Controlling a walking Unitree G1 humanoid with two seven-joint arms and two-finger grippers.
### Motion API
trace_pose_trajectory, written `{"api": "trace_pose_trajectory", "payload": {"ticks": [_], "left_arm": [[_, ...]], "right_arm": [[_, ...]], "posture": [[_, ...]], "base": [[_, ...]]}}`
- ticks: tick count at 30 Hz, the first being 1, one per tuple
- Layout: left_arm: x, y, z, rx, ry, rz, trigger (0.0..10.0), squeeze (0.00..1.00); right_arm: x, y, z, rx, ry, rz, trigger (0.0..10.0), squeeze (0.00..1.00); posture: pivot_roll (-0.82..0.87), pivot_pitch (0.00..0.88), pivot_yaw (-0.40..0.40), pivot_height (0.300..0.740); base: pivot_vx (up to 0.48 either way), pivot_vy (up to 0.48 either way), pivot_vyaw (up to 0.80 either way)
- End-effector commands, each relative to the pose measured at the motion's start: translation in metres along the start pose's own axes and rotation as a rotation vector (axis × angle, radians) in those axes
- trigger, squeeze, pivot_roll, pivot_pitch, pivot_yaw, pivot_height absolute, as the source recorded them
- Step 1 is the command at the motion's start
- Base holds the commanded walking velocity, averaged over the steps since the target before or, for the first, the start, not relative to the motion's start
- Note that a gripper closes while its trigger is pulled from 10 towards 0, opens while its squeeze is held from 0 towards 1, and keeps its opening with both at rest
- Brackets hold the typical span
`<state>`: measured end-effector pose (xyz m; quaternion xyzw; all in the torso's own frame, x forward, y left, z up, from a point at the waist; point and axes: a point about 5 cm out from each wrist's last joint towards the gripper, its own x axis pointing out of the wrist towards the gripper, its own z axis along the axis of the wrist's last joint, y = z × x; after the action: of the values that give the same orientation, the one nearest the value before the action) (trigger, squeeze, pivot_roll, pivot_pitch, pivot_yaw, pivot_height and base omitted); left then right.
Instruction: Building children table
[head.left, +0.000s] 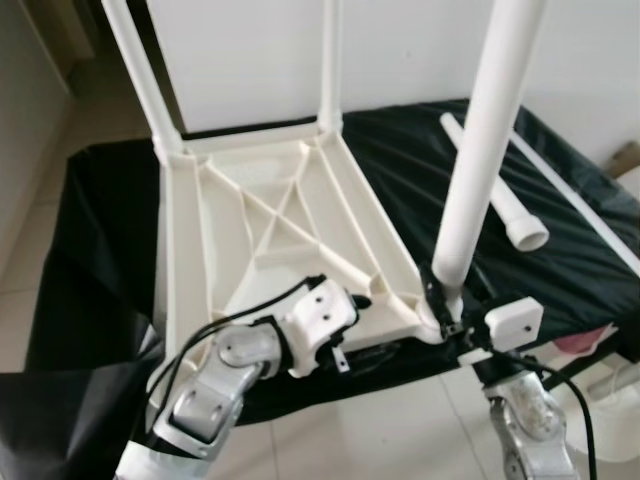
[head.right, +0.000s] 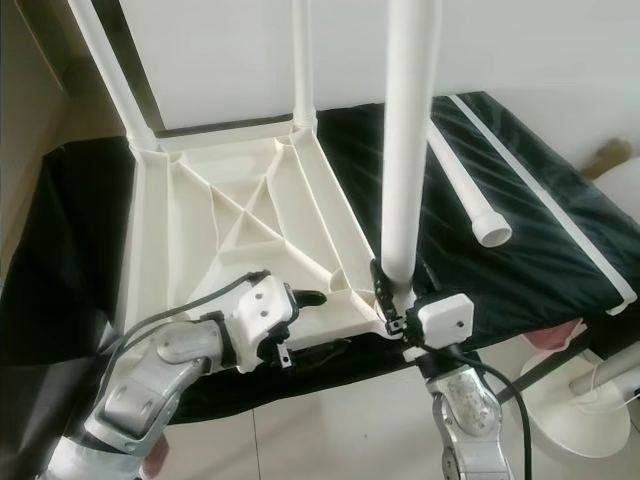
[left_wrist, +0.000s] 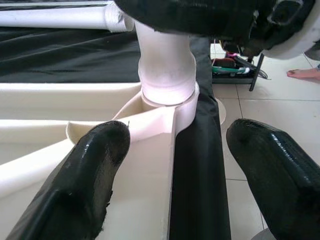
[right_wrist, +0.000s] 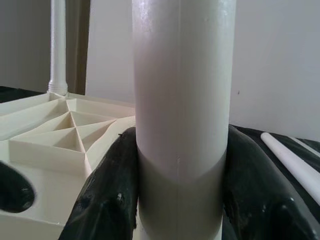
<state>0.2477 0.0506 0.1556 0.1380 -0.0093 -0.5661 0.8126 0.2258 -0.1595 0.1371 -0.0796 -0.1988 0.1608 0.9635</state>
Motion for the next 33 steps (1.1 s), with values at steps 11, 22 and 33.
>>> {"api": "trace_pose_trajectory", "payload": {"ticks": [11, 22, 33], "left_arm": [[-0.002, 0.002, 0.0, -0.004, 0.013, 0.014, 10.0, 0.0], [-0.002, 0.003, 0.001, 0.004, 0.013, 0.01, 10.0, 0.0], [-0.002, 0.005, 0.003, 0.009, 0.011, 0.009, 10.0, 0.0]], "right_arm": [[-0.024, 0.021, -0.034, 0.076, 0.18, 0.054, 10.0, 0.0], [-0.028, 0.008, -0.039, 0.303, 0.164, -0.186, 10.0, 0.0], [-0.026, 0.015, -0.036, 0.188, 0.145, -0.091, 10.0, 0.0]], "posture": [[-0.03, 0.099, 0.036, 0.74], [-0.03, 0.096, 0.042, 0.74], [-0.03, 0.089, 0.044, 0.74]], "base": [[0.0, 0.0, 0.0], [0.0, 0.0, 0.0], [0.0, 0.0, 0.0]]}}
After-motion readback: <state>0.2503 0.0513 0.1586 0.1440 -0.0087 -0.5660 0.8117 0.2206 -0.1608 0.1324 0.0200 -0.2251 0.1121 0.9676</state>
